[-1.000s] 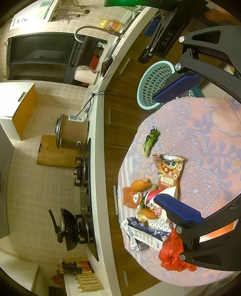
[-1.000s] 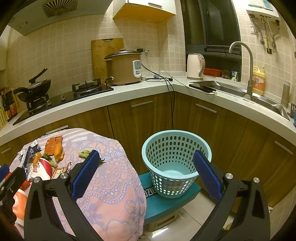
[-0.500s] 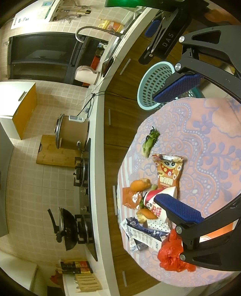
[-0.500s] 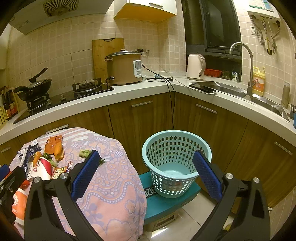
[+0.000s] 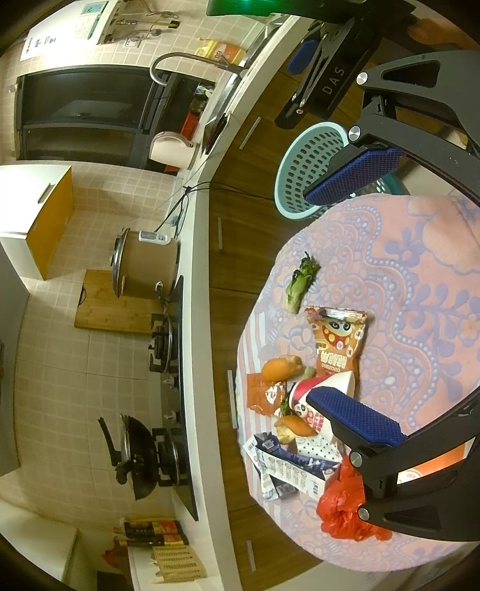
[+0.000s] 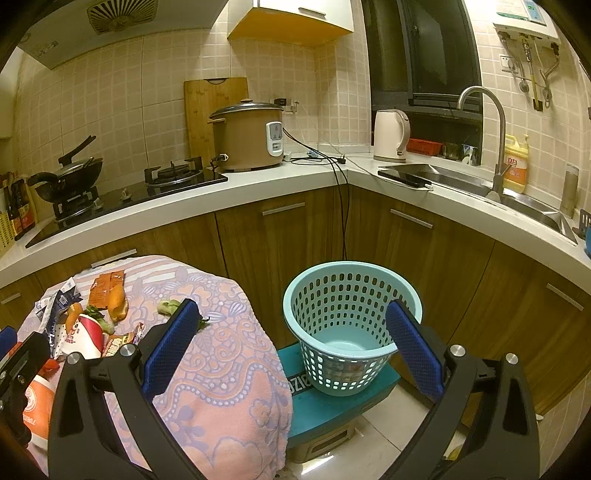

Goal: Collect trash

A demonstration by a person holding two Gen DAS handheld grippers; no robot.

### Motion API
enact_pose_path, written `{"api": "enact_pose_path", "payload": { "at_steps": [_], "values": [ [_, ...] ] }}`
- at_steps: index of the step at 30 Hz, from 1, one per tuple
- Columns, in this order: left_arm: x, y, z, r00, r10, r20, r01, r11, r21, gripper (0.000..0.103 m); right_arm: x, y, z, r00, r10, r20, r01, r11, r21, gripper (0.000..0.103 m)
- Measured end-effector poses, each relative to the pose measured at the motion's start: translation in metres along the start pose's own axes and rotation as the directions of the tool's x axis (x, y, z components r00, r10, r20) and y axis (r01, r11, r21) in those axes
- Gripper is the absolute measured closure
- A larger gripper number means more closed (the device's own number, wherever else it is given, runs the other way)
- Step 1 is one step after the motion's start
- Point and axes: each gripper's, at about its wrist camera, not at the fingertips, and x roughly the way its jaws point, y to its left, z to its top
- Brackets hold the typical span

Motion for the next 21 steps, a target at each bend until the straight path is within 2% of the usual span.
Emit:
{"api": "enact_pose_path", "payload": {
  "at_steps": [15, 21],
  "values": [
    [0.001, 0.006, 0.003, 1.0, 0.01, -0.006, -0.01, 1.0, -0.003, 0.008, 0.004, 0.01, -0.001, 1.0, -0.003, 0.004, 0.003, 0.999, -0.033, 0.007],
    [0.003, 0.006, -0.002, 0.999, 0.037, -0.016, -0.037, 0.999, 0.012, 0.008, 0.008, 0.017, -0.003, 1.0, 0.008, -0.006, -0.008, 0.999, -0.05, 0.007]
  ]
}}
